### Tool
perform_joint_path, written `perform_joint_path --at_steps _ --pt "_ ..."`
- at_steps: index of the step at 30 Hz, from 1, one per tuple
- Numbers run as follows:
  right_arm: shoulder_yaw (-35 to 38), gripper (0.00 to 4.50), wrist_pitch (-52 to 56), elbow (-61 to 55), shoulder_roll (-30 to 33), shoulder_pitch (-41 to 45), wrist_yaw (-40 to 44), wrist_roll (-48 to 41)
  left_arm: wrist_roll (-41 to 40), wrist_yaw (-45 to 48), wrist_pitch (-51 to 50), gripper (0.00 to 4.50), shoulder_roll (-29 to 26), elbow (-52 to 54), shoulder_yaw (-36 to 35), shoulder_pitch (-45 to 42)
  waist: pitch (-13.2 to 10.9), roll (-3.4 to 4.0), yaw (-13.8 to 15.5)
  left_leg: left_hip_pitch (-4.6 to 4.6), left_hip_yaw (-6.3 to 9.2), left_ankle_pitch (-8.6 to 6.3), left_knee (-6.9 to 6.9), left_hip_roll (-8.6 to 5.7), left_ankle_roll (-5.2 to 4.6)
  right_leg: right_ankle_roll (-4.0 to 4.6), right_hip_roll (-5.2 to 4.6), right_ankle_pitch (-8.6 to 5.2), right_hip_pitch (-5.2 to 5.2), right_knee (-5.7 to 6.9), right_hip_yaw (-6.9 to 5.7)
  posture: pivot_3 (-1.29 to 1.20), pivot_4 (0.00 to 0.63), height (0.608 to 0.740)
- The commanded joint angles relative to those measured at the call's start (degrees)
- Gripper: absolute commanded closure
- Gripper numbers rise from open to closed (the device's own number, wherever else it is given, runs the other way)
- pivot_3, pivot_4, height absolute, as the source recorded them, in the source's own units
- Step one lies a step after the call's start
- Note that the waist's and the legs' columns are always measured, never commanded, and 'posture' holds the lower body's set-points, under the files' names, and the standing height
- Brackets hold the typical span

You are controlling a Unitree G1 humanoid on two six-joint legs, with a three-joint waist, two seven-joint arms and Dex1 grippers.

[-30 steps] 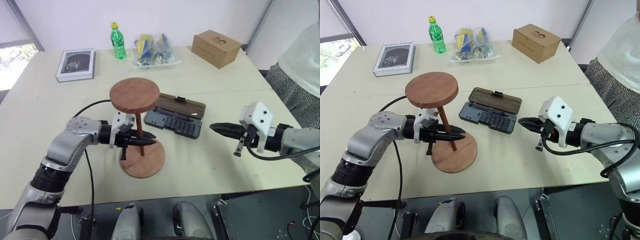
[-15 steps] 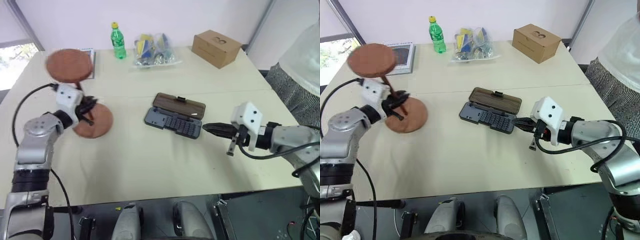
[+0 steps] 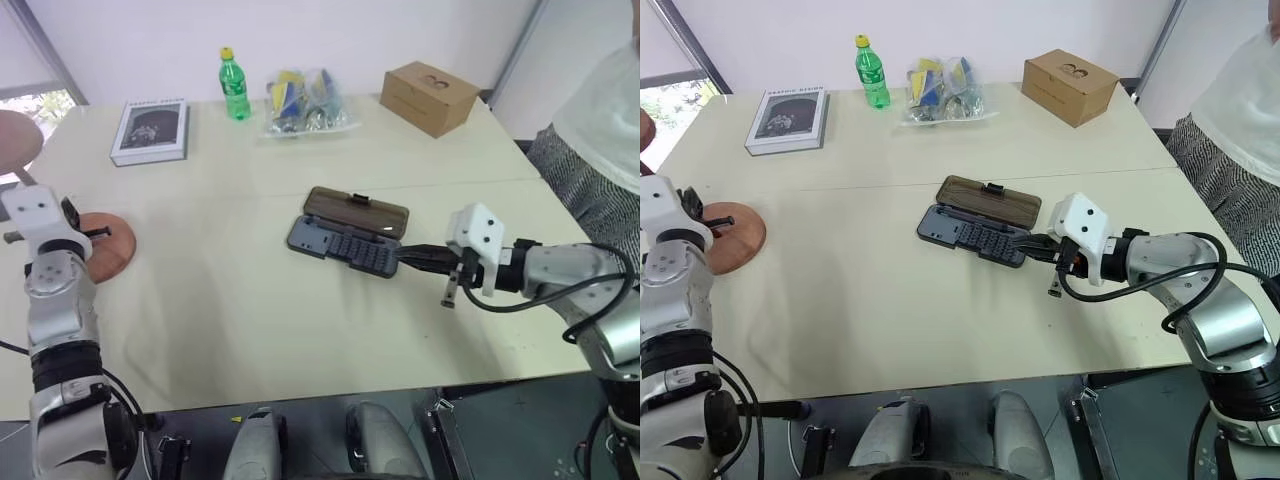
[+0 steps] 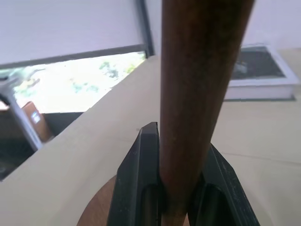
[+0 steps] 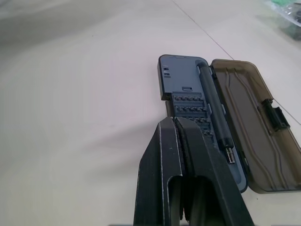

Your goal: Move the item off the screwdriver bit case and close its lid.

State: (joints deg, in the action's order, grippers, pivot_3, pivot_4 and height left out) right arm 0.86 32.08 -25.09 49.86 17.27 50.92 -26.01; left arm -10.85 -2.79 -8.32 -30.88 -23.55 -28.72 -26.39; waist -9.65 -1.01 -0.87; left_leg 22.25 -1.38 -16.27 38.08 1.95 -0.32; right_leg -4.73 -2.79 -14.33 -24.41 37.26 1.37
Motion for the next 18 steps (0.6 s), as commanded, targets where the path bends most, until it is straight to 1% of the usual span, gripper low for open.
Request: perform_joint_path --at_steps 1,4,7,13,15,16,18 --pt "1.2 4.5 -0.2 -2.0 -0.4 0.2 -0.6 -0.1 -1.7 -2.3 -2.3 4.41 1.4 -4.9 -2.3 0.5 0.1 0.11 0.0 -0.01 -0.01 0.0 0.0 -0.01 0.0 0.0 0.0 0.0 0.02 0.0 0.0 0.0 0.15 0.74" --pt "1.6 4.5 0.0 -2.6 -0.4 -0.3 -1.0 -0.1 -4.0 -4.6 -3.7 4.41 1.6 -9.0 -5.0 -1.6 0.2 0.29 0.1 -0.03 -0.03 0.0 0.0 -0.03 0.0 0.0 0.0 0.0 0.05 -0.01 0.0 0.0 0.15 0.74" --pt "1.9 4.5 0.3 -3.1 -0.3 -0.9 -1.4 -0.3 -5.7 -6.7 -4.2 4.41 0.6 -14.2 -7.5 -3.8 0.4 0.56 0.0 -0.07 -0.06 0.0 0.0 -0.05 0.0 0.0 0.0 0.0 0.08 -0.02 0.0 0.0 0.15 0.74" --pt "2.3 4.5 0.5 -3.8 -0.2 -1.4 -1.9 -0.4 -4.9 -4.5 -1.1 4.41 -1.5 -18.7 -6.0 -5.0 0.6 0.89 -0.4 -0.35 -0.21 0.0 -0.15 -0.05 0.0 -0.01 0.05 -0.01 0.21 -0.02 0.09 0.0 0.15 0.74" --pt "2.4 4.5 0.6 -3.9 -0.2 -1.5 -2.0 -0.4 -4.6 -3.5 -0.1 3.41 -1.9 -18.8 -5.3 -5.0 0.6 0.88 -0.5 -0.57 -0.24 0.0 -0.23 -0.05 0.0 0.0 0.07 -0.01 0.38 -0.03 0.11 0.0 0.15 0.74" --pt "2.3 4.5 0.7 -3.8 -0.3 -1.4 -2.1 -0.3 -4.4 -2.9 0.4 3.16 -1.9 -18.6 -4.8 -5.0 0.6 0.82 -0.5 -0.76 -0.25 -0.01 -0.3 -0.04 0.0 0.0 0.09 -0.02 0.57 -0.09 0.11 0.0 0.15 0.74" --pt "2.2 4.5 0.7 -3.8 -0.4 -1.4 -2.2 -0.3 -4.3 -2.3 1.2 2.18 -2.0 -18.2 -4.1 -4.8 0.3 0.35 -0.3 -0.81 -0.21 -0.01 -0.33 -0.02 0.0 0.0 0.11 -0.03 0.66 -0.13 0.1 0.0 0.15 0.74"
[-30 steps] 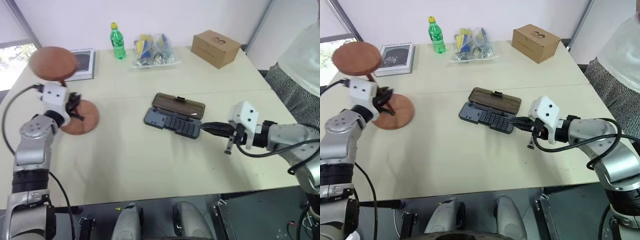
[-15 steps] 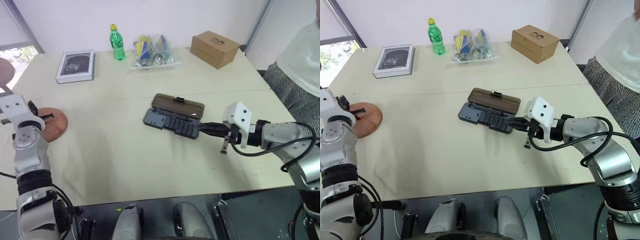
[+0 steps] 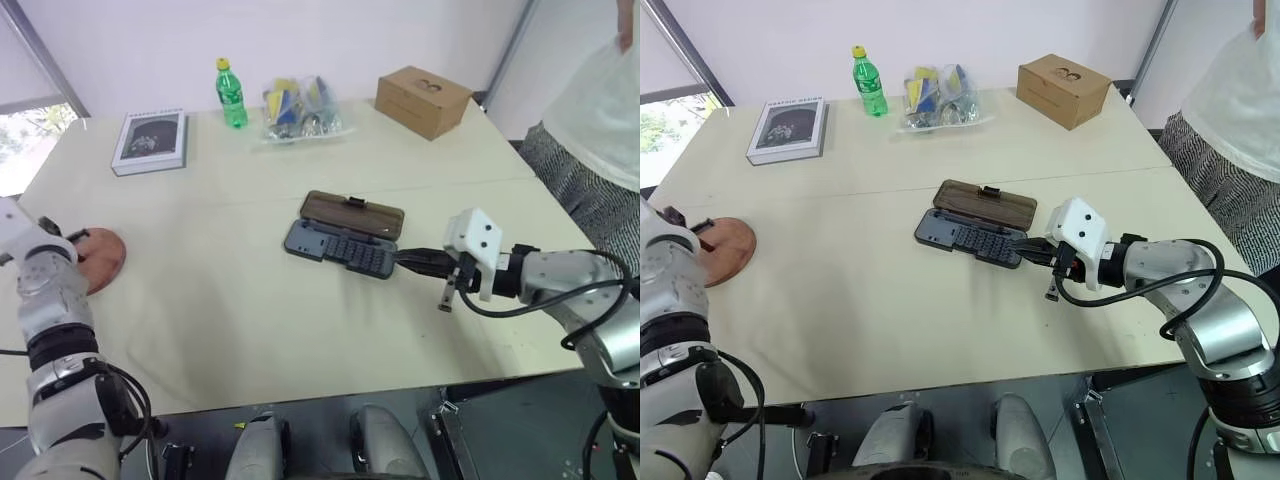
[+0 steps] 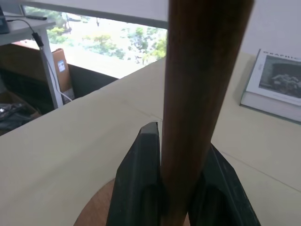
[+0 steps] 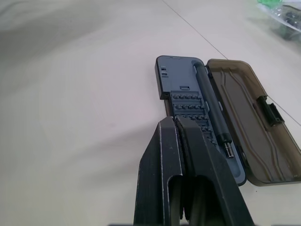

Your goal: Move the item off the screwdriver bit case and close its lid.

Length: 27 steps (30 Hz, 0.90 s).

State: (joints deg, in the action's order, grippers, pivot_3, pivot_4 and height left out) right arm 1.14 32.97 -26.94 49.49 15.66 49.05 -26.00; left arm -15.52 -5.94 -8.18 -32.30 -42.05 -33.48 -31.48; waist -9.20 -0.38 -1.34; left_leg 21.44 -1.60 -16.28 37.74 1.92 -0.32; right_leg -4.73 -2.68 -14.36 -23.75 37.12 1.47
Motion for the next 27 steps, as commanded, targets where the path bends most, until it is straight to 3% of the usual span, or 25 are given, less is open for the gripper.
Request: perform_joint_path --at_steps 1,4,5,15,21,27 --pt "1.9 4.5 -0.2 -2.0 0.0 0.3 -0.4 -0.3 0.9 0.8 1.8 1.65 -0.6 0.9 1.2 0.6 -0.3 -0.59 0.4 0.05 0.04 0.0 0.01 0.02 0.01 0.0 0.01 0.0 -0.02 0.0 -0.04 0.0 0.15 0.74" --pt "1.7 4.5 -0.2 -1.8 0.0 0.5 -0.4 -0.3 2.1 -1.2 3.8 0.14 -0.4 3.4 1.6 2.1 -0.3 -1.17 0.8 0.2 0.19 0.02 0.05 0.05 0.05 0.01 -0.04 0.01 -0.02 -0.05 -0.19 0.0 0.15 0.74" --pt "1.8 4.5 -0.2 -1.8 0.0 0.5 -0.4 -0.3 2.2 -1.6 4.0 0.06 -0.3 4.2 1.5 2.5 -0.3 -1.17 0.9 0.22 0.21 0.02 0.06 0.04 0.06 0.01 -0.1 0.01 -0.01 -0.07 -0.21 0.0 0.15 0.74" --pt "1.1 4.5 -0.3 -1.5 -0.4 0.5 -0.1 -0.4 0.8 1.7 3.4 0.06 2.0 24.9 2.1 12.8 -0.3 -1.17 0.7 0.26 0.23 0.01 0.02 -0.06 0.08 -0.01 -0.89 0.02 -0.03 -0.15 -0.21 0.0 0.15 0.74" --pt "0.6 4.5 -0.8 -0.7 -0.7 1.1 0.5 -0.2 -3.4 2.7 -6.6 0.06 6.1 43.9 2.2 22.6 -0.3 -1.16 0.6 0.28 0.23 0.0 -0.03 -0.07 0.09 0.03 -0.99 0.0 -0.04 -0.23 -0.15 0.0 0.15 0.74" --pt "0.0 4.5 -2.1 1.3 -1.9 2.6 0.4 1.1 -5.1 5.5 -14.6 0.06 10.6 59.9 8.7 30.3 -0.4 -1.17 0.9 0.29 0.26 0.0 -0.07 -0.08 0.1 0.23 -1.01 -0.11 -0.02 -0.32 -0.16 0.0 0.15 0.74"
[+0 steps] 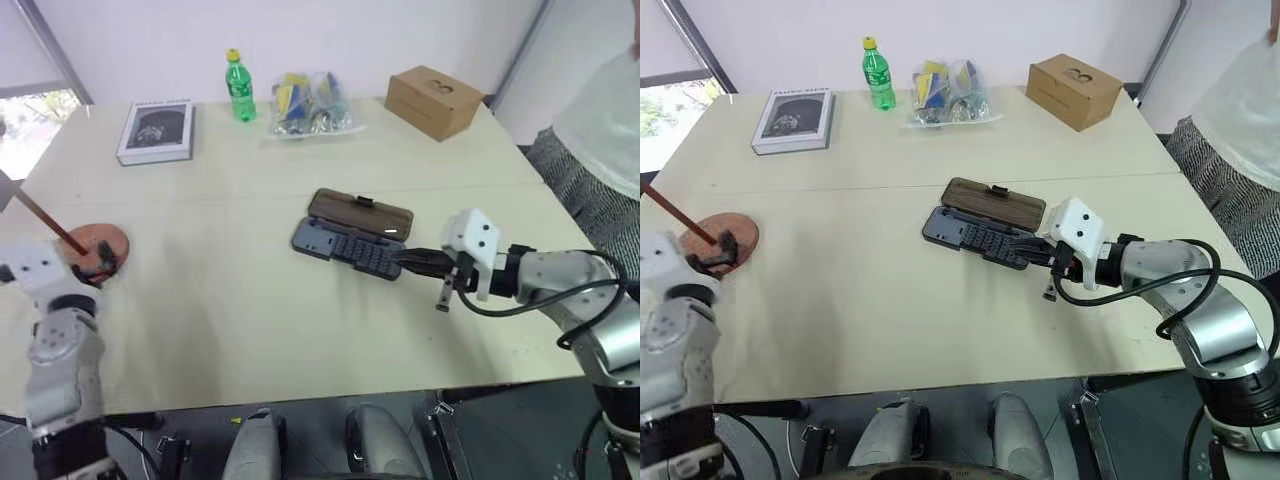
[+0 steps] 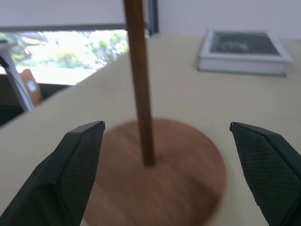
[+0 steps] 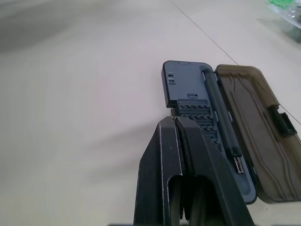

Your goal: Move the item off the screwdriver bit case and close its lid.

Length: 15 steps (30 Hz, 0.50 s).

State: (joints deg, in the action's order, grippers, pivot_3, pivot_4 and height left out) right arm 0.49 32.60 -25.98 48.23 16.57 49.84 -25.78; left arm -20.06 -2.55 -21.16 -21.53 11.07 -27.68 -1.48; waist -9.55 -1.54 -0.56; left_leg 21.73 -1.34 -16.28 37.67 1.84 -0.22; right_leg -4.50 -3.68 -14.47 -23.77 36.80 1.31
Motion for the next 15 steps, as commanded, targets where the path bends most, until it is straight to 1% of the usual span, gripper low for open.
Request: perform_joint_path --at_steps 1,5,9,11,15 --pt "0.6 4.5 -2.1 1.0 -1.0 2.2 -0.9 1.5 -0.5 3.7 -1.8 0.06 -0.4 7.8 4.4 0.5 0.0 0.0 0.1 0.01 0.01 0.0 0.0 -0.01 0.0 0.01 0.0 0.0 0.01 -0.03 -0.01 0.0 0.15 0.74" --pt "0.7 4.5 -4.0 5.2 -2.9 5.1 -4.6 5.5 -2.0 14.3 -2.1 0.06 -2.7 8.7 12.2 -1.6 0.0 0.0 0.0 0.05 -0.01 0.0 0.0 -0.02 0.0 0.02 0.06 -0.01 0.05 -0.22 -0.04 0.0 0.15 0.74" --pt "-0.4 4.5 -5.4 11.9 -4.6 8.8 -10.0 11.9 -2.8 25.5 -2.6 0.06 -5.8 5.8 19.8 -7.6 0.0 0.04 0.0 0.13 -0.05 0.02 0.0 -0.07 0.0 0.02 0.21 -0.01 0.04 -0.3 -0.12 0.0 0.15 0.74" --pt "-1.2 4.5 -5.6 16.1 -5.9 10.9 -12.3 14.4 -3.9 30.5 -3.8 0.06 -7.1 3.4 22.1 -10.8 0.0 0.05 -0.2 0.19 -0.07 0.02 0.01 -0.08 -0.01 0.01 0.28 0.0 0.01 -0.36 -0.12 0.0 0.15 0.74" --pt "-3.0 4.5 -3.4 21.5 -8.6 14.4 -12.8 15.7 -2.3 36.6 -1.9 0.06 -8.8 -2.7 24.8 -16.3 0.0 0.07 -0.3 0.43 -0.12 0.03 0.04 -0.14 -0.03 -0.13 0.49 0.08 -0.21 -0.38 -0.11 0.0 0.15 0.74"
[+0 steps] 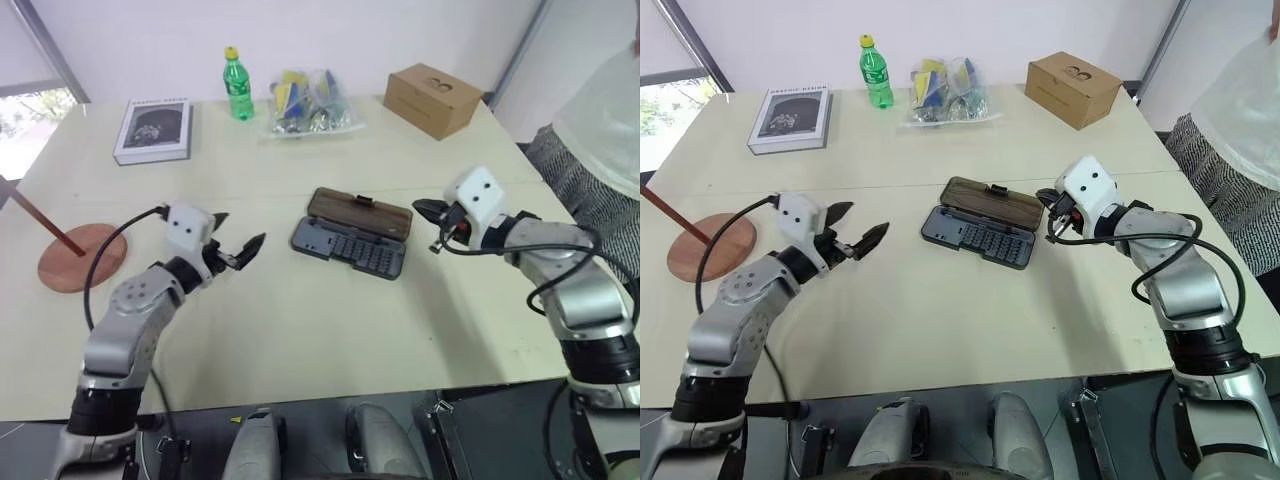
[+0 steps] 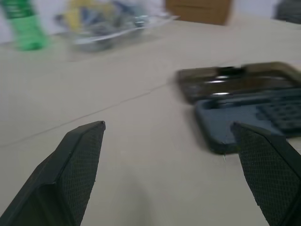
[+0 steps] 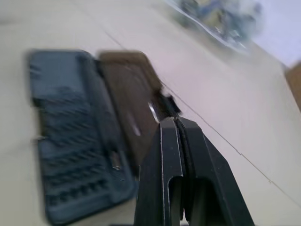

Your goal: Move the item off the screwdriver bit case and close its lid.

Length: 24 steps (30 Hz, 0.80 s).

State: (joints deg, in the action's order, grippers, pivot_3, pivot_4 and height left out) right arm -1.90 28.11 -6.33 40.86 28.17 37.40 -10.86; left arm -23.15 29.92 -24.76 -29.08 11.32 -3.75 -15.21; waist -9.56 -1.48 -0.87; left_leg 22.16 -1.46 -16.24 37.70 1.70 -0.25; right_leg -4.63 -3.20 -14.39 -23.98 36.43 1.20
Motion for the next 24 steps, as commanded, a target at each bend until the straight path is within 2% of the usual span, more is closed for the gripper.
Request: perform_joint_path --at_steps 1,9,12,19,24 --pt "-1.6 4.5 0.6 2.9 -1.7 3.4 0.0 1.6 1.4 5.0 2.5 0.06 -1.5 -4.6 1.2 -3.7 0.0 0.03 0.0 0.09 -0.02 0.0 0.01 0.02 0.0 -0.07 0.06 0.04 -0.08 0.01 -0.01 0.0 0.15 0.74" --pt "-5.2 4.5 -2.5 9.4 -5.3 7.7 -0.7 6.1 4.0 7.4 5.8 0.06 -0.3 -8.5 2.6 -6.6 0.0 0.05 0.1 0.3 0.04 0.0 0.05 0.14 -0.01 -0.19 0.32 0.11 -0.31 0.04 0.02 0.0 0.15 0.74" --pt "-5.8 3.6 -4.0 12.9 -6.6 9.6 -0.2 6.9 4.6 7.6 6.0 0.0 0.0 -7.9 2.6 -5.7 0.0 0.06 0.1 0.3 0.04 0.0 0.05 0.14 -0.01 -0.21 0.31 0.12 -0.31 0.04 0.03 0.0 0.15 0.74" --pt "-8.2 0.04 -10.4 23.6 -6.7 15.9 1.5 11.5 5.6 8.4 6.8 0.0 -0.3 -7.9 2.5 -5.8 0.0 0.07 0.1 0.3 0.02 0.0 0.05 0.14 -0.01 -0.21 0.3 0.13 -0.32 0.04 0.04 0.0 0.15 0.74" --pt "-9.2 0.04 -12.9 38.4 -8.7 24.9 0.8 14.5 6.3 9.1 7.7 0.0 -0.4 -9.5 2.2 -7.3 -0.1 0.14 -0.2 0.29 0.0 0.0 0.06 0.14 -0.01 -0.2 0.31 0.13 -0.34 0.08 0.05 0.0 0.15 0.74"
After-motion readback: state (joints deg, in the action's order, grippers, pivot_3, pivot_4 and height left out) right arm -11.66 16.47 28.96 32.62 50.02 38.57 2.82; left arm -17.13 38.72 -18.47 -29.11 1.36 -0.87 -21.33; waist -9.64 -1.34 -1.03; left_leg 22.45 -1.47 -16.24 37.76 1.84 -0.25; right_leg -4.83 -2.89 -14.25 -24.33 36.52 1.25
